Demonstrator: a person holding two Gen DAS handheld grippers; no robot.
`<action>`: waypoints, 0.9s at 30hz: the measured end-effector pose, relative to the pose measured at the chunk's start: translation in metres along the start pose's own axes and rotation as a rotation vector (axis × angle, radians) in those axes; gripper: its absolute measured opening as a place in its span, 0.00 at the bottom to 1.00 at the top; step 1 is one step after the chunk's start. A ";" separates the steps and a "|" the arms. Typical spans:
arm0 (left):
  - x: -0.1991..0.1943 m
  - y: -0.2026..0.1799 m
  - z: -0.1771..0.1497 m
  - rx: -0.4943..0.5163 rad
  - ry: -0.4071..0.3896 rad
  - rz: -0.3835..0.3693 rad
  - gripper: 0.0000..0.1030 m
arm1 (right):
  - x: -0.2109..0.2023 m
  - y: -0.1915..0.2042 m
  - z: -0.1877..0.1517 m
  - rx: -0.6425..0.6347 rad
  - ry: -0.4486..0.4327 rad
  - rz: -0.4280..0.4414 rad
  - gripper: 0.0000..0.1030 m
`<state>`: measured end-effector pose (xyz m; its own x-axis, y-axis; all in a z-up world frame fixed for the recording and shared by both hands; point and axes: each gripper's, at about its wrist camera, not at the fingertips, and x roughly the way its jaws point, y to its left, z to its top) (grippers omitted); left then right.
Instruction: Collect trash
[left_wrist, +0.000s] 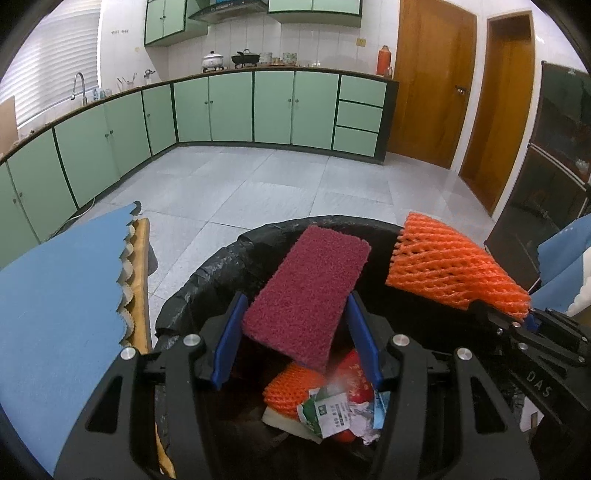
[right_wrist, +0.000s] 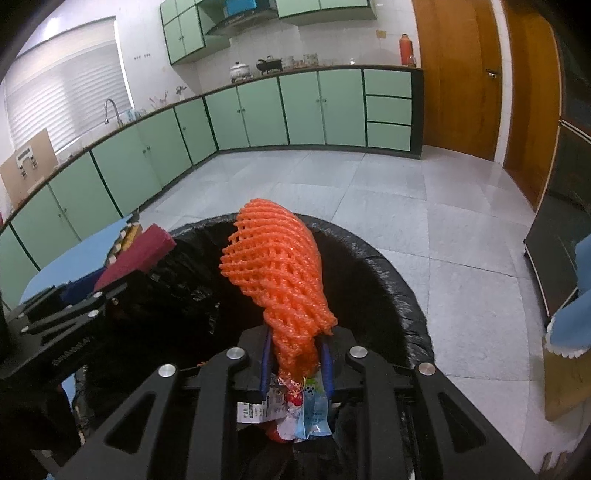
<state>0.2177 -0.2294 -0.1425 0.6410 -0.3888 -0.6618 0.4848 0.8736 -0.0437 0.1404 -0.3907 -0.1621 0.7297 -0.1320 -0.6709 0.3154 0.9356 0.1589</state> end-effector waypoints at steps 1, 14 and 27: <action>0.002 -0.001 0.001 0.005 0.002 0.000 0.52 | 0.003 0.001 0.001 -0.003 0.005 0.001 0.21; -0.010 0.018 0.013 -0.029 0.008 -0.034 0.74 | -0.012 0.003 0.001 0.004 -0.033 -0.050 0.90; -0.101 0.052 0.010 -0.095 -0.075 -0.037 0.91 | -0.083 0.024 0.004 0.014 -0.090 0.020 0.94</action>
<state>0.1841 -0.1480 -0.0709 0.6684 -0.4389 -0.6005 0.4524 0.8808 -0.1401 0.0898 -0.3588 -0.0998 0.7873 -0.1428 -0.5998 0.3082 0.9337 0.1823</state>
